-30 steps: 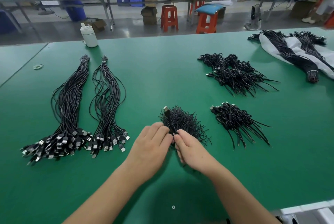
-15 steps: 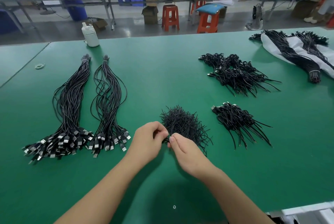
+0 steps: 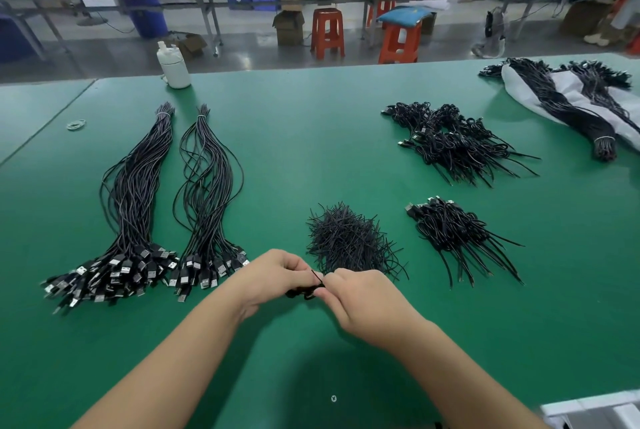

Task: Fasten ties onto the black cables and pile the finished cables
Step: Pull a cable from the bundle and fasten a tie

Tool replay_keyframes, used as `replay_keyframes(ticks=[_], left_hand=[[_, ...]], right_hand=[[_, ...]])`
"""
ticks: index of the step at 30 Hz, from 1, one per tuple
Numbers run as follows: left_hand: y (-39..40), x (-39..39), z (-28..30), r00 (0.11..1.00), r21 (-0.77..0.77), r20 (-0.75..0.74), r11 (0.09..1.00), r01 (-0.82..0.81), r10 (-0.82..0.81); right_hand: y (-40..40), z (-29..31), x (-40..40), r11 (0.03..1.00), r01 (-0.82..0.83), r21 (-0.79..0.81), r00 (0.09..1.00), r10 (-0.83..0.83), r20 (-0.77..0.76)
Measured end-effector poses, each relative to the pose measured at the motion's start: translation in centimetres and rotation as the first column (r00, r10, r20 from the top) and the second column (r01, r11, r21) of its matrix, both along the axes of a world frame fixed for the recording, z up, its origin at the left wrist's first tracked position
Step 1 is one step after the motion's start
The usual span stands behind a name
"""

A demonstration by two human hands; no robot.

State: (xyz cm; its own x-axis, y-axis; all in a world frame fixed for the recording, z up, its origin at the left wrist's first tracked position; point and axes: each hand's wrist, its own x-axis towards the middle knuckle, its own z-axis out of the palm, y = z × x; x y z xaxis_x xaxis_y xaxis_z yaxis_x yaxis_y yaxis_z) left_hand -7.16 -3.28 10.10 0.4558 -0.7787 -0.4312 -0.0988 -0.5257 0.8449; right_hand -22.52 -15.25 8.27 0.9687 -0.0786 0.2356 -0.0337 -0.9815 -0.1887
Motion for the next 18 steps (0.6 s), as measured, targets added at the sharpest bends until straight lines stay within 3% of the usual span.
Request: replay_keyframes(ticks=[5, 9, 12, 18], left_hand=[[-0.1, -0.1, -0.5, 0.99, -0.011, 0.118, 0.997, -0.081, 0.082], [-0.6, -0.4, 0.2, 0.994, -0.05, 0.058, 0.995, -0.087, 0.09], [-0.5, -0.4, 1.0, 0.999, -0.021, 0.052, 1.0, -0.014, 0.015], [-0.6, 0.2, 1.5, 0.923, 0.147, 0.313, 0.972, 0.184, -0.222]], right_hand=[[-0.1, -0.3, 0.0, 0.998, 0.017, -0.061, 0.999, -0.015, 0.036], [-0.2, -0.4, 0.3, 1.0, -0.011, -0.018, 0.997, 0.01, -0.072], [-0.4, -0.2, 0.5, 1.0, -0.02, 0.011, 0.993, 0.021, -0.115], [-0.4, -0.4, 0.6, 0.998, -0.062, -0.029, 0.984, 0.056, -0.171]])
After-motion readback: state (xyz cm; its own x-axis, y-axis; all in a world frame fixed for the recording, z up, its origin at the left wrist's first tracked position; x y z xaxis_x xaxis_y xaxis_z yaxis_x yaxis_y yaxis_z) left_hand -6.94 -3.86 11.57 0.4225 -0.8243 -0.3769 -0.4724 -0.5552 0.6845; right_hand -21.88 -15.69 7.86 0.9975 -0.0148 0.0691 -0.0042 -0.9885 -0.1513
